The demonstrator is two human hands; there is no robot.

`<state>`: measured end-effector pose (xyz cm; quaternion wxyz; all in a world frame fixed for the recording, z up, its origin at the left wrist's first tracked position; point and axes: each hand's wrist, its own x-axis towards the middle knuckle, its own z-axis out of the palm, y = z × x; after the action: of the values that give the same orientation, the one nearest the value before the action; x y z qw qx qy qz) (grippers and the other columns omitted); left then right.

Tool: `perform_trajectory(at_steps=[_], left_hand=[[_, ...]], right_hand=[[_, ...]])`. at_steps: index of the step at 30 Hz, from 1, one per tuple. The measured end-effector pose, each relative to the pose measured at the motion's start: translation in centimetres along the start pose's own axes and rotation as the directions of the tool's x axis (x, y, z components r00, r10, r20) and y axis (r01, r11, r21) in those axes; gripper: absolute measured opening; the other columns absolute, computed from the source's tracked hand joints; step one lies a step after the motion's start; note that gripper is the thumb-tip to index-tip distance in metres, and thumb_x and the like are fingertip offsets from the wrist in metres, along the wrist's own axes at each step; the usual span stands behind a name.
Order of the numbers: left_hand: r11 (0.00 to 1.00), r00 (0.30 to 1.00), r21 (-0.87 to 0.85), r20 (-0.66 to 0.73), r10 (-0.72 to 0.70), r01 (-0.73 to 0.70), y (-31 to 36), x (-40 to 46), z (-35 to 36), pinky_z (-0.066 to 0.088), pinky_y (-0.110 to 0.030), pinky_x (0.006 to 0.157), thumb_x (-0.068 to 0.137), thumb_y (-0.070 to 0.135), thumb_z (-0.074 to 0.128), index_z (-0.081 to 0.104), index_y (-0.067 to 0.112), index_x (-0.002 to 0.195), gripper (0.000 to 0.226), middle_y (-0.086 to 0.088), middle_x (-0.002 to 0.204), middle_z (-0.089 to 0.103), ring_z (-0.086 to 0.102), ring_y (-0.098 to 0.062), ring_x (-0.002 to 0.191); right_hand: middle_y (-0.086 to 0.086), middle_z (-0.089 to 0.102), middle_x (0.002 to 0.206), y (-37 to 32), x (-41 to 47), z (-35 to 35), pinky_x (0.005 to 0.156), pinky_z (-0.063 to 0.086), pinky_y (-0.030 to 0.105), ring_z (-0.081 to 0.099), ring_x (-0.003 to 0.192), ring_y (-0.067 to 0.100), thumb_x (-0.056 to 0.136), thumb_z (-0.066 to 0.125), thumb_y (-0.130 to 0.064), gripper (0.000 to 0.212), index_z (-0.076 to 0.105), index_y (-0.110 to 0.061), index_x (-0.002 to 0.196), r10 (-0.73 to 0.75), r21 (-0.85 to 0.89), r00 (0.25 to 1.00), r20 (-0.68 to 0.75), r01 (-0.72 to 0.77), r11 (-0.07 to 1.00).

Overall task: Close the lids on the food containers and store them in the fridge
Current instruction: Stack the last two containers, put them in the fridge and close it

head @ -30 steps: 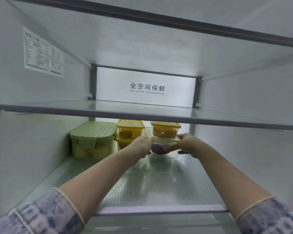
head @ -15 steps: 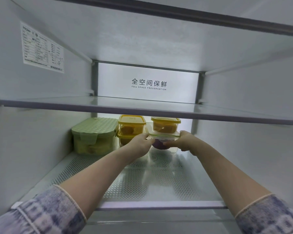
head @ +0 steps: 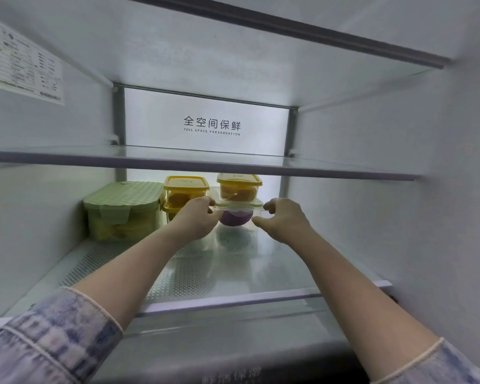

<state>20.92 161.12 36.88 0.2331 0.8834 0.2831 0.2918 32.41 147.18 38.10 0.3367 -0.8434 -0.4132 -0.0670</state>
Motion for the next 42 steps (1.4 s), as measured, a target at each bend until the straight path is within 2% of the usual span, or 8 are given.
perform_trajectory(at_steps=[4,8,13,22,31,36,38,42], left_hand=[[0.991,0.996,0.115,-0.04,0.079,-0.074,-0.1,-0.4,-1.1,0.048,-0.028,0.073,0.094,0.028,0.05,0.059,0.007,0.12,0.035,-0.004,0.098,0.063,0.06,-0.018,0.085],[0.903,0.98,0.383,0.028,0.197,-0.192,2.7,-3.1,-1.5,0.042,-0.02,0.055,0.095,0.034,0.048,0.063,0.015,0.111,0.03,0.0,0.103,0.068,0.06,-0.014,0.083],[0.867,0.956,0.416,0.017,0.294,-0.274,6.9,-7.6,-1.9,0.048,-0.027,0.065,0.094,0.042,0.044,0.064,0.019,0.105,0.032,0.003,0.101,0.068,0.06,-0.013,0.084],[0.89,0.896,0.179,-0.073,0.438,-0.42,17.3,-17.5,-1.7,0.051,-0.031,0.074,0.093,0.034,0.049,0.067,0.021,0.102,0.023,0.011,0.088,0.063,0.06,-0.013,0.086],[0.779,0.789,-0.175,-0.277,0.548,-0.602,28.6,-31.1,2.2,0.055,-0.039,0.071,0.09,0.017,0.055,0.069,0.012,0.089,0.015,0.001,0.078,0.07,0.067,-0.018,0.076],[0.766,0.775,-0.118,-0.116,0.621,-0.632,32.5,-37.8,6.9,0.053,-0.037,0.072,0.091,0.025,0.054,0.066,0.018,0.091,0.014,0.004,0.083,0.069,0.063,-0.014,0.076],[0.77,0.779,-0.126,-0.049,0.625,-0.625,33.8,-39.4,9.1,0.053,-0.033,0.074,0.091,0.027,0.053,0.066,0.02,0.094,0.015,0.007,0.085,0.068,0.062,-0.01,0.077],[0.775,0.761,-0.141,0.147,0.632,-0.616,35.5,-41.9,14.1,0.051,-0.032,0.083,0.093,0.029,0.048,0.064,0.021,0.105,0.021,0.008,0.098,0.068,0.061,-0.009,0.09]], right_hand=[[0.001,0.065,0.119,-0.6,-3.6,-1.5,0.091,0.052,0.035,0.061,0.104,0.017,0.083,0.063,-0.033,0.041,0.062,-0.013,0.12,-0.072,0.086,0.995,-0.071,0.078,0.993],[-0.002,0.068,0.109,-0.5,-8.1,-4.5,0.089,0.053,0.038,0.063,0.097,0.014,0.083,0.062,-0.028,0.029,0.066,-0.016,0.109,-0.076,0.163,0.98,-0.183,0.106,0.981],[-0.006,0.068,0.108,-1.0,-12.0,-7.8,0.087,0.052,0.033,0.063,0.095,0.01,0.084,0.062,-0.028,0.024,0.067,-0.019,0.106,-0.083,0.226,0.949,-0.303,0.156,0.961],[-0.009,0.067,0.106,0.1,-22.0,-15.3,0.085,0.052,0.032,0.061,0.097,0.007,0.085,0.061,-0.022,0.02,0.066,-0.021,0.105,-0.127,0.221,0.874,-0.47,0.256,0.941],[-0.007,0.066,0.095,5.3,-36.1,-25.1,0.075,0.043,0.003,0.059,0.086,0.001,0.086,0.059,-0.005,0.019,0.066,-0.017,0.098,-0.24,0.025,0.673,-0.7,0.359,0.933],[-0.006,0.066,0.095,9.9,-42.5,-27.8,0.076,0.048,0.016,0.061,0.09,0.009,0.085,0.06,-0.006,0.018,0.066,-0.018,0.097,-0.226,-0.056,0.722,-0.654,0.252,0.966],[-0.006,0.066,0.096,11.8,-44.1,-28.9,0.076,0.045,0.013,0.061,0.092,0.01,0.085,0.059,-0.006,0.018,0.066,-0.017,0.098,-0.185,-0.058,0.746,-0.64,0.193,0.979],[-0.003,0.066,0.101,14.4,-46.2,-31.2,0.076,0.042,0.015,0.06,0.095,0.014,0.086,0.059,-0.006,0.019,0.065,-0.016,0.101,-0.144,-0.102,0.702,-0.698,0.101,0.99]])
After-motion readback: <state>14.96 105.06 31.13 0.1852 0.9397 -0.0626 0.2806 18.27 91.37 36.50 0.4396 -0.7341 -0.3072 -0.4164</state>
